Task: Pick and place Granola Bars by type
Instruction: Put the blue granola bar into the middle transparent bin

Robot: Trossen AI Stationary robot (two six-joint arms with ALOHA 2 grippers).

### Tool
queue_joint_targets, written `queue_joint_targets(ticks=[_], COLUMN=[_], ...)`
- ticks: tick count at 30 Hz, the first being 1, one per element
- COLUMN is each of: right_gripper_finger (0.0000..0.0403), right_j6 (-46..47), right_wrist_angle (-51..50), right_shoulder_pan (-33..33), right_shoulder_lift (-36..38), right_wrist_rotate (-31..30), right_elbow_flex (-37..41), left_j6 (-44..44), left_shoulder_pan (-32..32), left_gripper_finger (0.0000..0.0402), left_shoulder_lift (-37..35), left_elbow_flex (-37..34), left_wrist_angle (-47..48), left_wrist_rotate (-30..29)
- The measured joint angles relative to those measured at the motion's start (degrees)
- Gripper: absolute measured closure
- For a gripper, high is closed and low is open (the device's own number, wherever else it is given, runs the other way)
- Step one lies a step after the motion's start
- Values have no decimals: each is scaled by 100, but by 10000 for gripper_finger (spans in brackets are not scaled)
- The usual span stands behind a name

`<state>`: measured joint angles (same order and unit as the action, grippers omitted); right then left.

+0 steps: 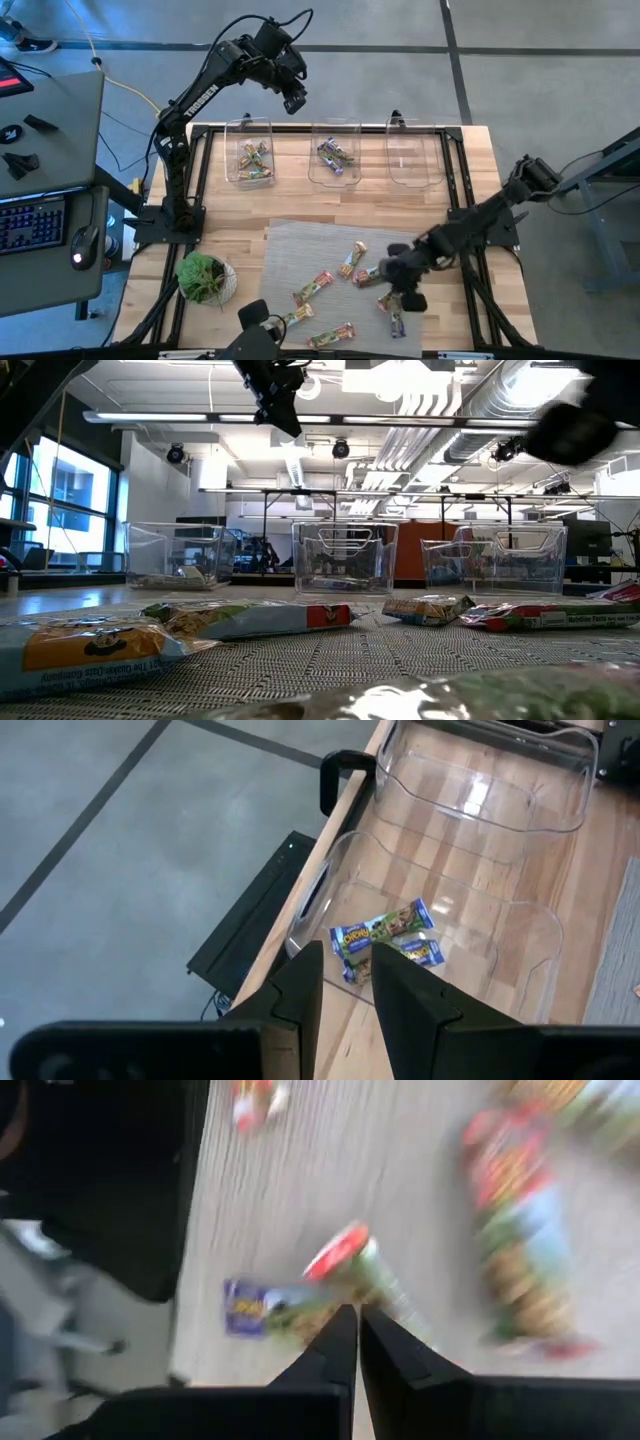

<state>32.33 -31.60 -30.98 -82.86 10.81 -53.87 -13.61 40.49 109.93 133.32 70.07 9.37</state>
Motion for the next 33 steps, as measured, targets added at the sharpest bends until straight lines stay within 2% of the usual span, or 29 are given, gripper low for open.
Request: queue_joint_targets(ticks=[6,10,13,17,25,29,33], right_gripper_finger=[403,403,399,382,320,297,283], right_j6=[-1860,-2112,-1830,-1315,-414,746,2556], right_wrist_angle=[-996,-1062,-1114,-1540,-1735,-1734,-848], right_shoulder_pan=[994,1576,1777,1821,1185,711,108], right_shoulder_lift=[7,17,15,15,15,15,6], right_wrist_rotate=[-1181,-1646,-1957,-1680,-1421,-1506,-1434], right_elbow_flex=[-1111,-1324,-1284,-1269,-1267,-1208,-644], left_j6=[-35,-120,-152,-172,-113,-63,31], left_shoulder_pan=[0,-2,0,0,0,-2,-2], left_gripper_finger=[318,318,318,318,318,318,318], left_shoulder_lift=[0,0,0,0,0,0,0], left_elbow_flex=[0,0,0,0,0,0,0], left_wrist_angle=[54,211,316,349,343,343,343], left_wrist_rotate=[2,4,5,19,17,44,44])
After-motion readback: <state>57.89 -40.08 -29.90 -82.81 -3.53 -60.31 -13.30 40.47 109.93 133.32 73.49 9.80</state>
